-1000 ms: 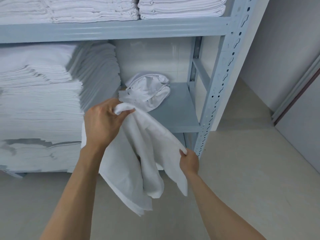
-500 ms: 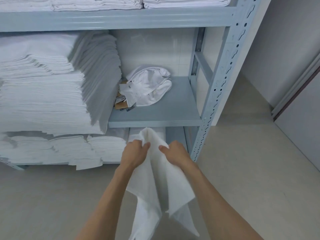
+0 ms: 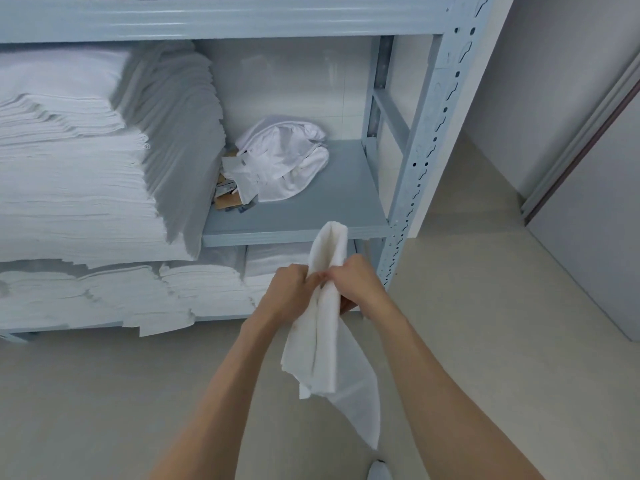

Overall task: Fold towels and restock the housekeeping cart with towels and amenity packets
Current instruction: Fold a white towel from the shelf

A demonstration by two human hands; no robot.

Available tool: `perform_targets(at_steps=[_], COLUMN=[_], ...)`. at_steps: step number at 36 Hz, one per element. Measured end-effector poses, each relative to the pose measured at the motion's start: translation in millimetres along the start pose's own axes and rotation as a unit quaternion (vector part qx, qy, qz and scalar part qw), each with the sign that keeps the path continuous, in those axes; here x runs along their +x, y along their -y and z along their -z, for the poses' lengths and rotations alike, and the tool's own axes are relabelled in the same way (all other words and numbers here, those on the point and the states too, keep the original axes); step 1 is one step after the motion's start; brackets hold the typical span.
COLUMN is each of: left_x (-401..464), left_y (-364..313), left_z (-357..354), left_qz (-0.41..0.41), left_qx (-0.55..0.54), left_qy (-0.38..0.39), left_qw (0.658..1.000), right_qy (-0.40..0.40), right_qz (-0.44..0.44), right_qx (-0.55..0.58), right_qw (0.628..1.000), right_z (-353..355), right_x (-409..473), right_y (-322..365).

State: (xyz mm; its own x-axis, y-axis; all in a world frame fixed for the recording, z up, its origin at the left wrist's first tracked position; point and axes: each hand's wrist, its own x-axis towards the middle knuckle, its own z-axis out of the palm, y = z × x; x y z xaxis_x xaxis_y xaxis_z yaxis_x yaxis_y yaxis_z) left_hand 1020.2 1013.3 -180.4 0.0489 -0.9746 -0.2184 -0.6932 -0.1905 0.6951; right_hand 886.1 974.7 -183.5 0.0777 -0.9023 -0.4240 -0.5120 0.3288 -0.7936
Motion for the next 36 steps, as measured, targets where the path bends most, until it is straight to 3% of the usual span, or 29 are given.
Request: perform_targets(at_steps=[9,13,17,19,22,24,30,36], left_x=[10.3,8.4,-0.7,0.7,2.5,3.3,-4.5,1.8], left_y=[-6.5,11.2,32.0,20.1,-1.1,2.9,71.4,69.9], left_z=[23.4,60.5,86.0,68.4,25.6,17.7,67.7,48.1], left_qz=[-0.058,-0.039,-0.019,-0.038,-0.072,-0.072,0.072,0.098], left_qx=[0.073,0.102,0.085,0.082,0.074,0.072,-0.032,-0.051], left_qy=[-0.071,-0.137,-0.224,-0.208,-0.127,-0.125,-0.255,-0.249], left_qw=[0.993,0.985,0.971,0.974,0.987,0.987,0.964,0.962], right_qy=[-0.118,-0.197,-0.287,-0.266,-0.173,-0.149,-0.261,-0.264], right_qz=[0.048,0.014,-0.030,-0.013,0.036,0.048,-0.042,-0.050], right_qx=[-0.185,-0.269,-0.253,-0.268,-0.301,-0.304,-0.179,-0.164], right_qw=[0.974,0.943,0.924,0.926,0.937,0.940,0.948,0.949], right_z=[23.6,65.2,97.2,78.9,27.8,15.6,79.3,67.9], right_x=[-3.1,0.6,3.3,4.2,2.8,3.6,14.4,19.2], right_y=[-5.5,-21.2,-45.0,-40.0,-25.0,-26.4,-56.2,-49.3])
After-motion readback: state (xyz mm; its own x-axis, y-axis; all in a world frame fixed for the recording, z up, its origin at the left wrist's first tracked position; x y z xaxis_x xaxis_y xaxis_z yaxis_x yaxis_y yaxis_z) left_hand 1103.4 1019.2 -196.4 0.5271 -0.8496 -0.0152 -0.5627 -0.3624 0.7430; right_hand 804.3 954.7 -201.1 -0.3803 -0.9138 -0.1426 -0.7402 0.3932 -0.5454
